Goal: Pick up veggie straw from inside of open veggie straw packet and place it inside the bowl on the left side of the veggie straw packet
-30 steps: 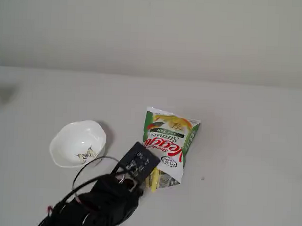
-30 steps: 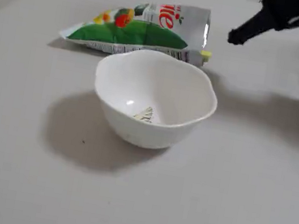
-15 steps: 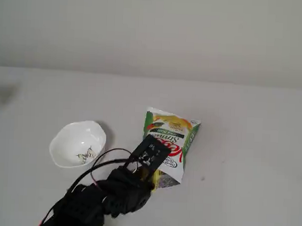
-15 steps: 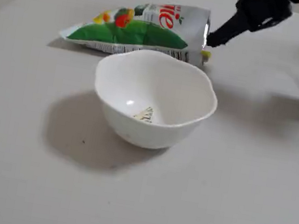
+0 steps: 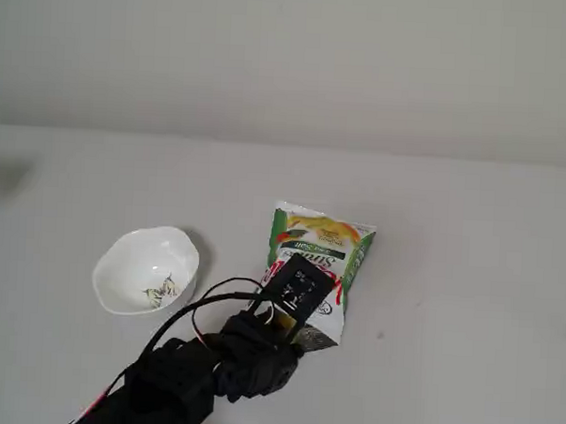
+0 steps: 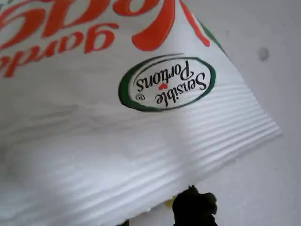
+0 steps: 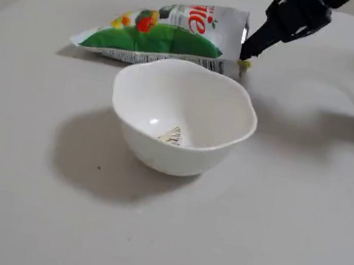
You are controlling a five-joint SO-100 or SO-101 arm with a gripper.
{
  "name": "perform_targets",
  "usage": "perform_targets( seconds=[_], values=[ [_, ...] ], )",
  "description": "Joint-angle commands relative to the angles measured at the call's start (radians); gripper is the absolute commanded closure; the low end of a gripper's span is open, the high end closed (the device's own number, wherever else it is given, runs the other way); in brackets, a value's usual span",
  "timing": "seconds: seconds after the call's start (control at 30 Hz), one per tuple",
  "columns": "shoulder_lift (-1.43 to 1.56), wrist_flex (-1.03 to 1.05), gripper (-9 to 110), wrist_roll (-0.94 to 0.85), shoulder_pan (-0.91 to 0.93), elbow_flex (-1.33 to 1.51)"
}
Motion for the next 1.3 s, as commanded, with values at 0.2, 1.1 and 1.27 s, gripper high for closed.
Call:
perform_targets(
  seconds=[0.2,1.1,1.27],
  values=[
    [-0.051,-0.052,89,-0.014,0.025,-0.101],
    [-0.196,-0.129,89,-0.014,0.025,-0.152],
    [-0.229,-0.147,91,-0.012,0.026,-0.156]
  ],
)
